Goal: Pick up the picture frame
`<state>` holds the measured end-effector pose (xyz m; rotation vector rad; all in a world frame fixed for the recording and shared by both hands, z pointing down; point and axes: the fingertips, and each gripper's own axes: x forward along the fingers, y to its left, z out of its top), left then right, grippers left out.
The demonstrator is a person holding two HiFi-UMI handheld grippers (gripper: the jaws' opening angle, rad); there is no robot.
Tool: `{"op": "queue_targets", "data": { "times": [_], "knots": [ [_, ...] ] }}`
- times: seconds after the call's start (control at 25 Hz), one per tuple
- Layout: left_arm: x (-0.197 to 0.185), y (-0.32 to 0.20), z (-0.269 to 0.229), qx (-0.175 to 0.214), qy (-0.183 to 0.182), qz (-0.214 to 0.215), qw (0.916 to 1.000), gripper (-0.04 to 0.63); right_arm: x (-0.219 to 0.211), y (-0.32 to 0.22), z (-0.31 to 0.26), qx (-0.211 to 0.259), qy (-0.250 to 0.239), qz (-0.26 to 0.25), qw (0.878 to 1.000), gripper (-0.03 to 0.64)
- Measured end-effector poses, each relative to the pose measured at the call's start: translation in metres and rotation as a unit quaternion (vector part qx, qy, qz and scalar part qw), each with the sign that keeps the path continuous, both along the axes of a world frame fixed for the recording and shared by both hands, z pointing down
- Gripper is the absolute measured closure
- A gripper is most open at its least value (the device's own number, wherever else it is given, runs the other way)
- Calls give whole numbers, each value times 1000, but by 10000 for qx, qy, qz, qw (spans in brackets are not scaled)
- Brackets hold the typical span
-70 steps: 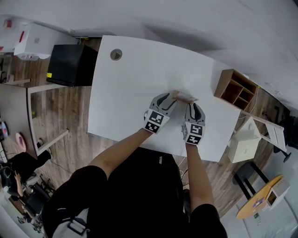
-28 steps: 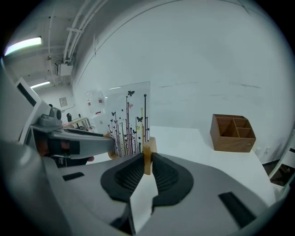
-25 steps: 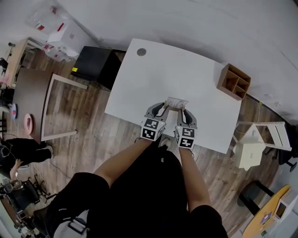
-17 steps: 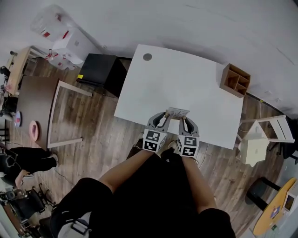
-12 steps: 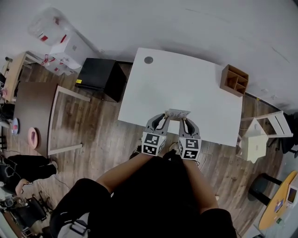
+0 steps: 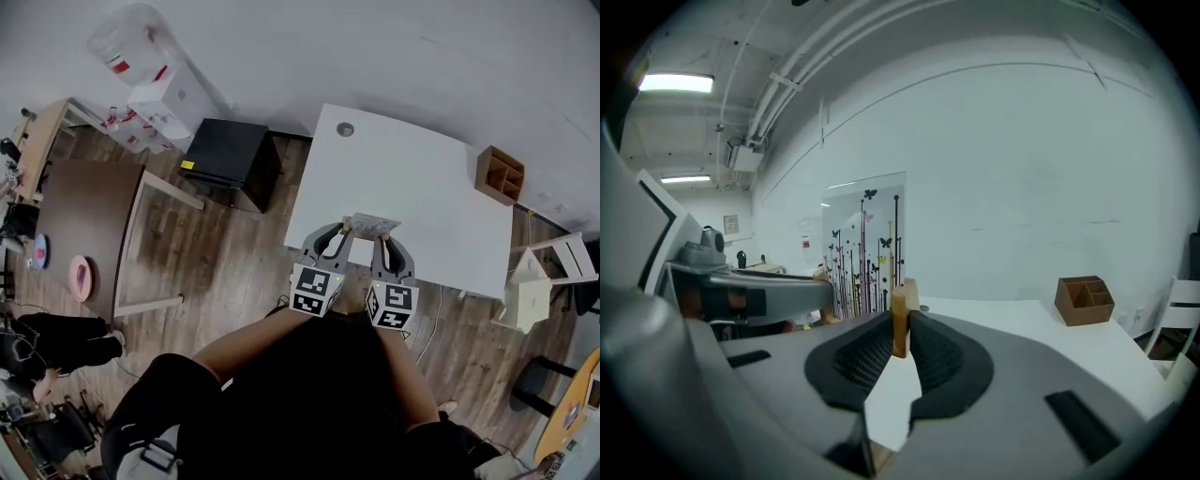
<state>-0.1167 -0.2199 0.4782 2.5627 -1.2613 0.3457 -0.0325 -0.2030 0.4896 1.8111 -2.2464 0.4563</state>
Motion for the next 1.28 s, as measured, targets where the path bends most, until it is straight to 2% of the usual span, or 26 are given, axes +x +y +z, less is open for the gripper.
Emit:
{"op": "queue_targets", "data": {
  "times": [0.32, 0.6, 1.28],
  "knots": [
    [-54, 9, 7, 62, 17, -12, 10000, 511, -54, 11, 2, 167, 48, 25, 9998, 548],
    [-85, 13, 9, 131, 93, 11, 9999, 511, -85, 19, 1, 225, 188, 125, 9995, 549],
    [-84, 2, 20, 18, 211, 373, 9991, 512, -87, 14, 8, 87, 320, 481, 9983, 549]
  ]
}}
